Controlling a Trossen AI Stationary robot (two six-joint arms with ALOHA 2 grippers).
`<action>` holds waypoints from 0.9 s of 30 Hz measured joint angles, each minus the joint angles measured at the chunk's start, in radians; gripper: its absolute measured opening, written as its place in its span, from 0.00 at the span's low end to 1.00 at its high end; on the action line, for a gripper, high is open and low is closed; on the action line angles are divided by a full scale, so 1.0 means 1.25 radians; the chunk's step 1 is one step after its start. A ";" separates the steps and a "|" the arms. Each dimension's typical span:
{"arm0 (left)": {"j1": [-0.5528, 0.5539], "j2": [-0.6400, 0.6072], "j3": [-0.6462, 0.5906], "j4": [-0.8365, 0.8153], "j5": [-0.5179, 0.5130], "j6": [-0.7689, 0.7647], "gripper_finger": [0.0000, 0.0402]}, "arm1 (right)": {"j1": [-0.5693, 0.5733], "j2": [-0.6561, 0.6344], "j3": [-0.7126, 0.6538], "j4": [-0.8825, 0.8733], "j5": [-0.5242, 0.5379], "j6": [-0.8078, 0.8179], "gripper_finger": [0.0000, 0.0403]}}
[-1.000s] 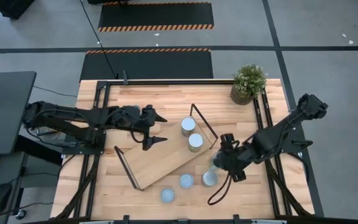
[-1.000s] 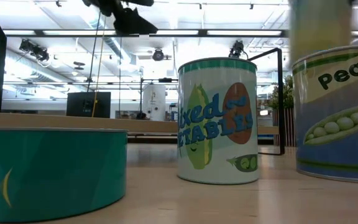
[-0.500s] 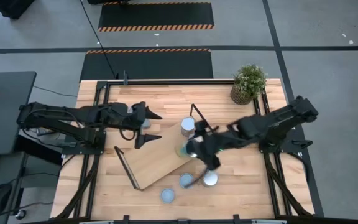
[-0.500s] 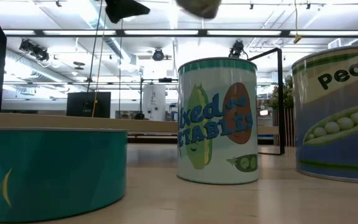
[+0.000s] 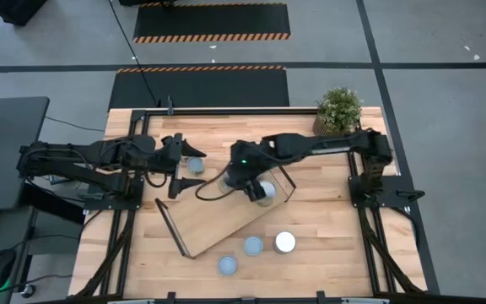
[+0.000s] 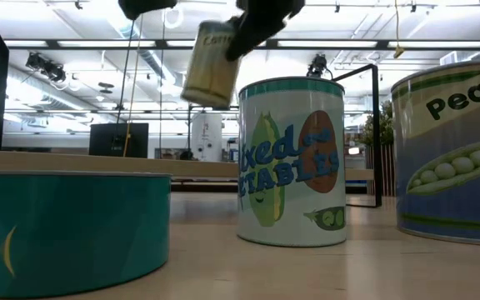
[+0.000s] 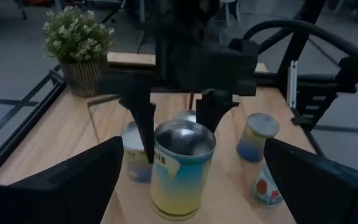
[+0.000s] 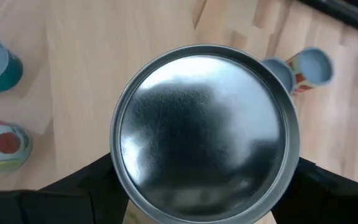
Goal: Pick and place cans onto a shelf
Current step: Put the canned carrots on the shelf
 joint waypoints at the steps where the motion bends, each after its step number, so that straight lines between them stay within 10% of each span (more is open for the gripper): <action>1: 0.000 0.000 0.000 0.001 -0.004 0.002 0.99 | -0.008 0.016 0.014 -0.010 -0.007 -0.005 0.77; 27: 0.000 -0.006 0.000 -0.038 -0.006 0.004 0.99 | -0.066 0.137 0.089 -0.139 -0.066 -0.034 0.77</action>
